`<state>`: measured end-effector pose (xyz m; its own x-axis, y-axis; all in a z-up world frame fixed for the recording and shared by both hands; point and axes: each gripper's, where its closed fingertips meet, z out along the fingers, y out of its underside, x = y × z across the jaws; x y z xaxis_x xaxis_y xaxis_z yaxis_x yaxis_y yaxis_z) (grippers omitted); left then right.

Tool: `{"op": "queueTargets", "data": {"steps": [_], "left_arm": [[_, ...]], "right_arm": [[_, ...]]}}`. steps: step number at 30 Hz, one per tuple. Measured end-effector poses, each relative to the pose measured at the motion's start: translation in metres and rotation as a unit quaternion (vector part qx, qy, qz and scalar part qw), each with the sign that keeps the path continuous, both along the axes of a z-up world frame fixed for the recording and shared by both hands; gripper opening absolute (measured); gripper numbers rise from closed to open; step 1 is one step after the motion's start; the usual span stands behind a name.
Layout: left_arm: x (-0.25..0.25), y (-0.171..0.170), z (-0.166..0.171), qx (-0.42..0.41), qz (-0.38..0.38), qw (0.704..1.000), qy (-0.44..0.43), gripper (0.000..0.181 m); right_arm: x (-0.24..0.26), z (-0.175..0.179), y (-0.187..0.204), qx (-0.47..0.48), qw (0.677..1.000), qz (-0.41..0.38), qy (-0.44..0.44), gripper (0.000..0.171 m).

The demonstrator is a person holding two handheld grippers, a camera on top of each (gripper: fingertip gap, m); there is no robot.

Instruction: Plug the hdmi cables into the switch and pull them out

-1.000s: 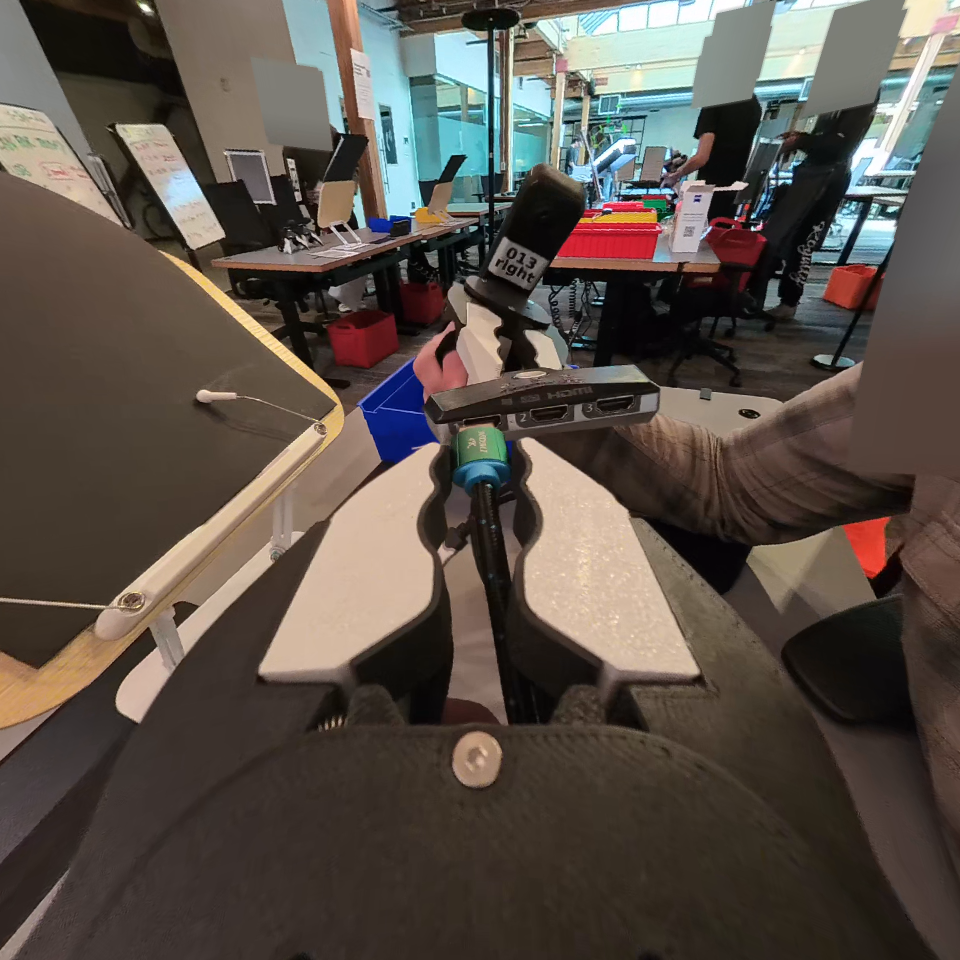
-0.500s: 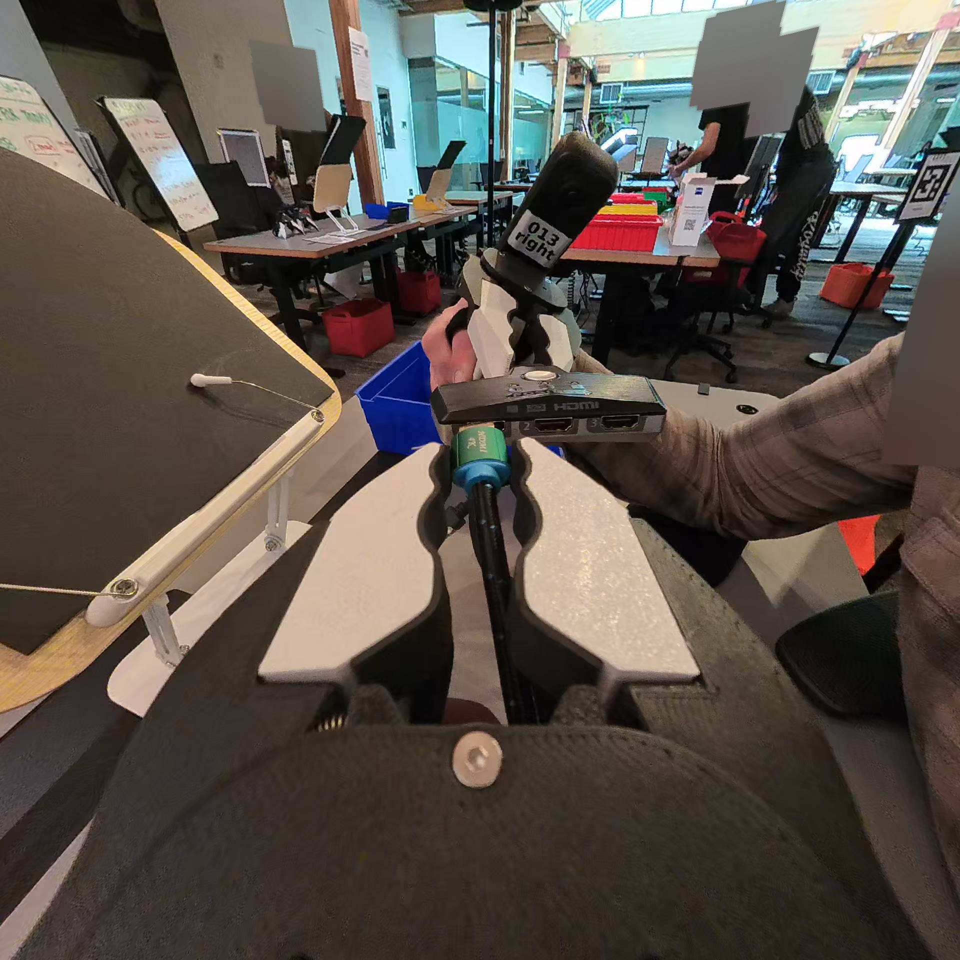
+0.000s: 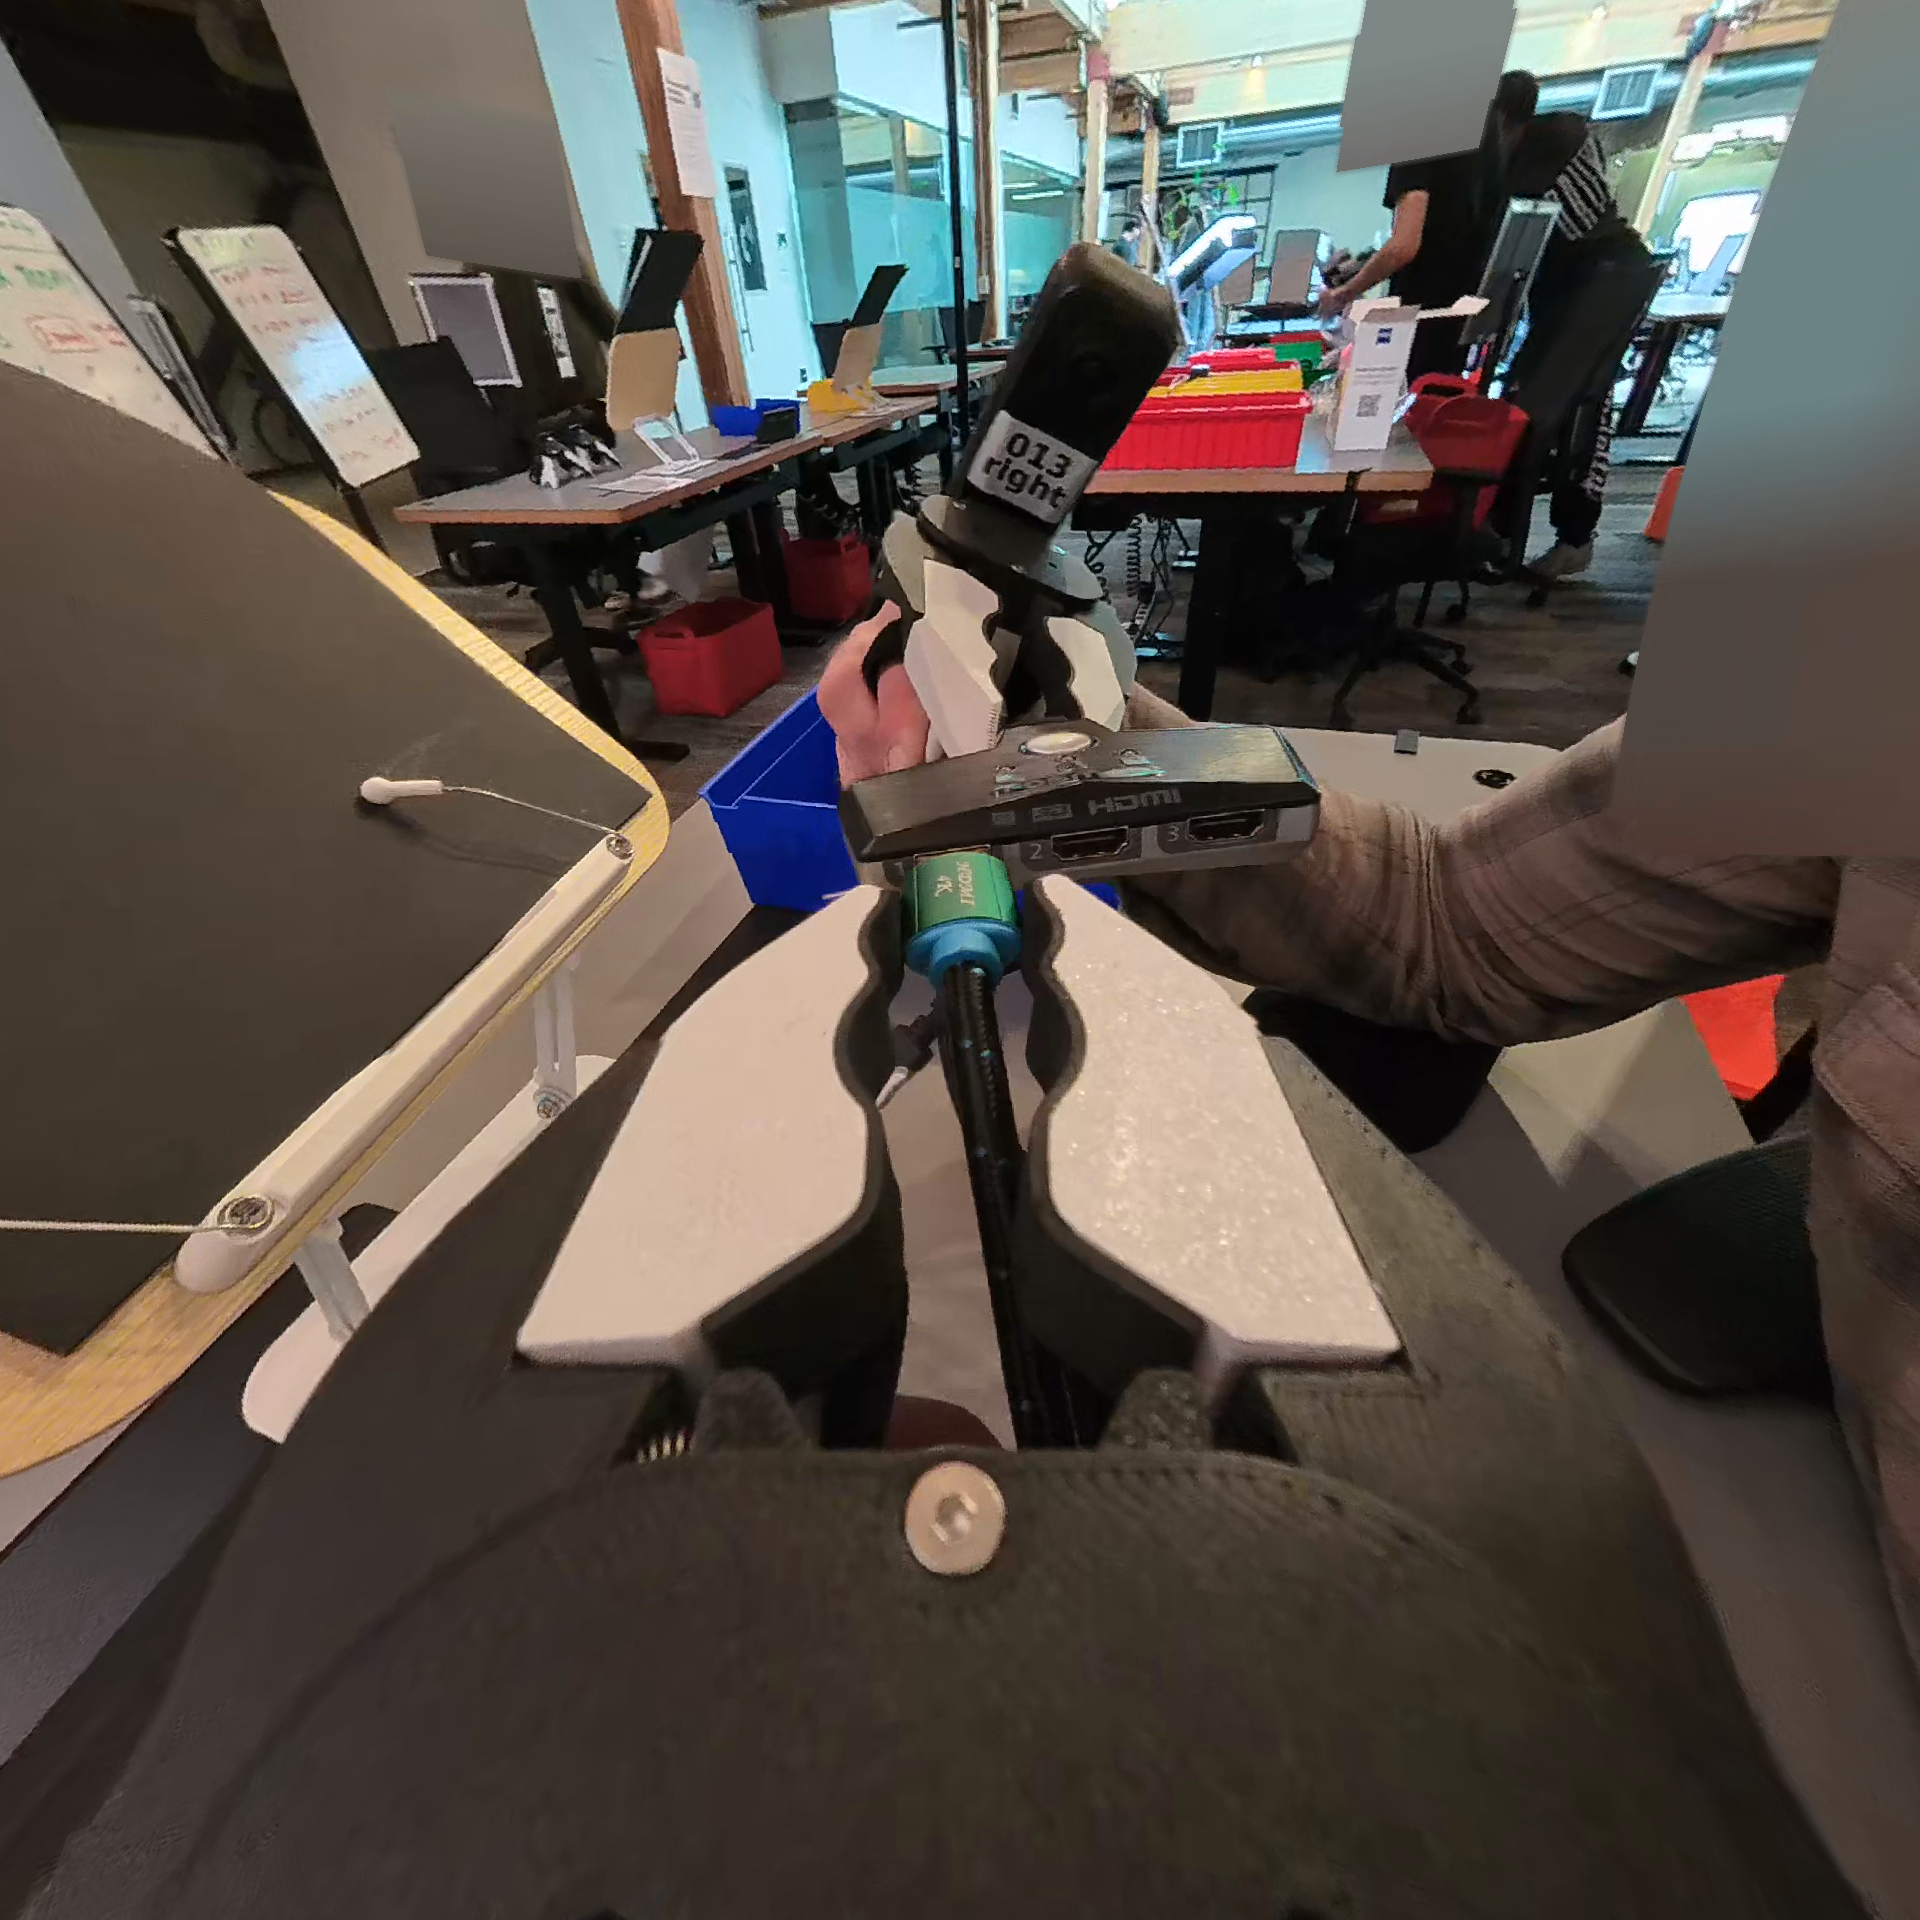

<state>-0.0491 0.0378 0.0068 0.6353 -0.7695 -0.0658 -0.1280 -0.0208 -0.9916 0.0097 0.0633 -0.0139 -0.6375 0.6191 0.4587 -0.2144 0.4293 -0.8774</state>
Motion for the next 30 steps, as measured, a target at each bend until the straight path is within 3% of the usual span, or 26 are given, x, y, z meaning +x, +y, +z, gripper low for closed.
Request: {"op": "queueTargets", "data": {"steps": [13,24,30], "left_arm": [[0.007,-0.005,-0.005,0.012,-0.020,1.000,0.017,0.022],[0.004,-0.001,-0.001,0.072,-0.002,0.997,0.027,0.021],[-0.018,0.003,-0.002,0.077,0.031,0.996,0.027,0.044]], "right_arm": [[0.005,-0.001,-0.010,0.017,1.000,0.015,-0.012,0.019],[0.004,0.005,-0.005,0.025,1.000,-0.011,-0.002,0.019],[0.010,0.002,0.003,0.024,0.999,-0.017,-0.015,0.019]]}}
